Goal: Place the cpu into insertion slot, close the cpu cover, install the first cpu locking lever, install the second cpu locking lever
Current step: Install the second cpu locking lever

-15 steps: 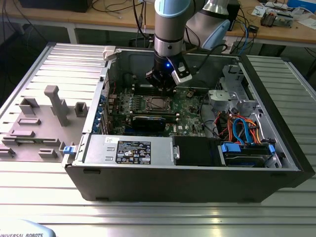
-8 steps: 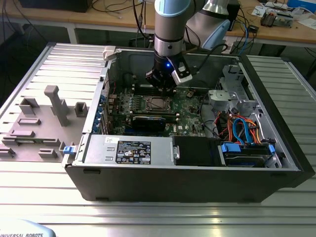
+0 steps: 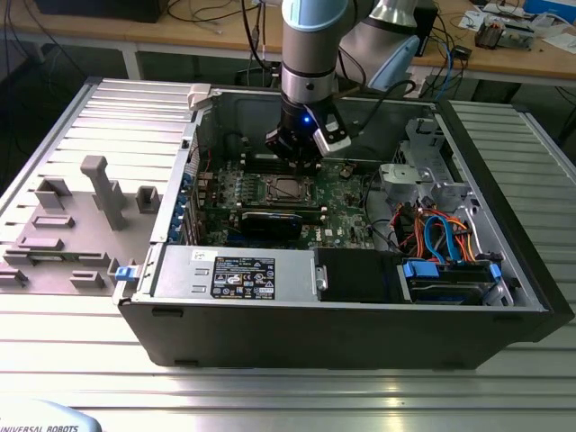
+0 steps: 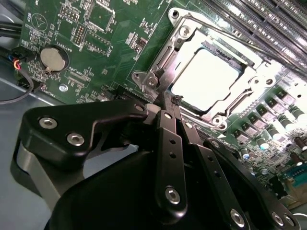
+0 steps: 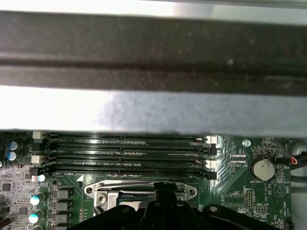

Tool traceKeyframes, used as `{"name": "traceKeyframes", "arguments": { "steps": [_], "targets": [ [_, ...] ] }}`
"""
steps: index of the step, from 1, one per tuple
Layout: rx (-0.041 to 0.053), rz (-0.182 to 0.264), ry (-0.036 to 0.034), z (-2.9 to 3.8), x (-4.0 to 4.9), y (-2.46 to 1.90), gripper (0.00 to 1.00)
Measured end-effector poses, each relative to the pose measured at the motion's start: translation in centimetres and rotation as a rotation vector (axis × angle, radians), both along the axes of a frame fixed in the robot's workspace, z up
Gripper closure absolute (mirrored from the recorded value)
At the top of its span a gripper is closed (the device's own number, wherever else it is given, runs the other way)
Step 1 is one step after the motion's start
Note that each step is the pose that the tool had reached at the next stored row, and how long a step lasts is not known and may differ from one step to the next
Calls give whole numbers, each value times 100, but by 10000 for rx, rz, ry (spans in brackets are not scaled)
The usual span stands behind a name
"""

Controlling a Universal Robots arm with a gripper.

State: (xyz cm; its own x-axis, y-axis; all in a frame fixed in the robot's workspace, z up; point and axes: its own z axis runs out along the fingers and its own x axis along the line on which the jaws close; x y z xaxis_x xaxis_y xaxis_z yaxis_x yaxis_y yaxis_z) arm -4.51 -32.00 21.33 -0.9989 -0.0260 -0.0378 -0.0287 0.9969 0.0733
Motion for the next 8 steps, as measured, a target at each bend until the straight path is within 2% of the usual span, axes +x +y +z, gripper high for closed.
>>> {"name": "traceKeyframes", "arguments": {
  "steps": [3,8],
  "targets": [
    [0,0,0,0,0,-28,89],
    [-2,0,1,22,0,-32,89]
  ]
}}
